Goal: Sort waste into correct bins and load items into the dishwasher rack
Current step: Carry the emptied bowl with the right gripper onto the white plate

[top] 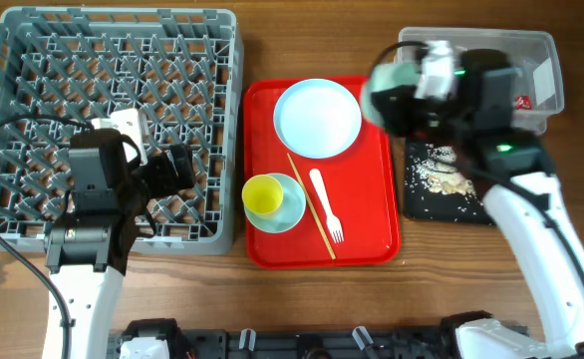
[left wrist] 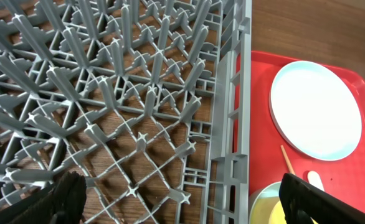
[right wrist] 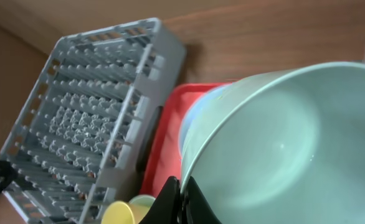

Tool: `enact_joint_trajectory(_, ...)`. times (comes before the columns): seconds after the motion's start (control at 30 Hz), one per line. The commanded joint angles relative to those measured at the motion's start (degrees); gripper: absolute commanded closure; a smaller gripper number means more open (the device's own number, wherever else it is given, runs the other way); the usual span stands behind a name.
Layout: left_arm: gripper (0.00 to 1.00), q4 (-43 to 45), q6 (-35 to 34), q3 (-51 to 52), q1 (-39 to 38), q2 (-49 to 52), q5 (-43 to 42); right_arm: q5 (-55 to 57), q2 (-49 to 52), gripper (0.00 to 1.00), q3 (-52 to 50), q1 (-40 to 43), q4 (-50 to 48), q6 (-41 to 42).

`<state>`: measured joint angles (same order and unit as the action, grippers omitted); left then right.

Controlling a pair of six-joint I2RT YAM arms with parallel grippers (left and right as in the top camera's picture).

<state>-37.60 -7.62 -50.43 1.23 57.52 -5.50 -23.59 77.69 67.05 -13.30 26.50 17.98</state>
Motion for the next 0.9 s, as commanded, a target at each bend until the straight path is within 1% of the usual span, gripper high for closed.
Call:
enact_joint_trajectory(0.0, 0.0, 0.1, -0.3, -1.2, 0.0, -0.5, -0.7, 9.0, 4.8, 0.96, 0.9, -6.2, -2.1, 1.6)
enact_joint_trajectory(0.1, 0.0, 0.1, -0.3, -1.2, 0.0, -0.5, -0.7, 11.9, 10.4, 0.96, 2.4, -9.9, -3.0, 1.5)
enact_joint_trajectory(0.2, 0.0, 0.1, -0.3, -1.2, 0.0, -0.5, -0.7, 12.0, 16.3, 0.96, 5.8, -11.3, -2.0, 1.6)
enact_joint_trajectory(0.27, 0.0, 0.0, -0.3, -1.2, 0.0, -0.5, -0.7, 12.0, 20.1, 0.96, 10.2, -11.5, 0.9, 1.4)
enact_joint_trajectory(0.33, 0.0, 0.0, -0.3, -1.2, 0.0, -0.5, -0.7, 12.3, 24.6, 0.96, 16.9, -11.5, 4.9, -0.2)
enact_joint_trajectory(0.43, 0.0, 0.0, -0.3, -1.2, 0.0, -0.5, -0.7, 15.8, 31.1, 0.96, 26.3, -11.6, 10.9, -3.3)
enact_joint_trajectory(0.5, 0.0, 0.0, -0.3, -1.2, 0.0, -0.5, -0.7, 16.0, 34.3, 0.96, 29.2, -11.8, 13.6, -5.0)
enact_joint_trajectory(0.7, 0.0, 0.0, -0.3, -1.2, 0.0, -0.5, -0.7, 16.0, 41.4, 0.96, 29.7, -13.7, 16.5, -6.0)
enact_joint_trajectory(0.87, 0.0, 0.0, -0.3, -1.2, 0.0, -0.5, -0.7, 16.0, 44.8, 0.96, 29.7, -15.3, 16.7, -5.9)
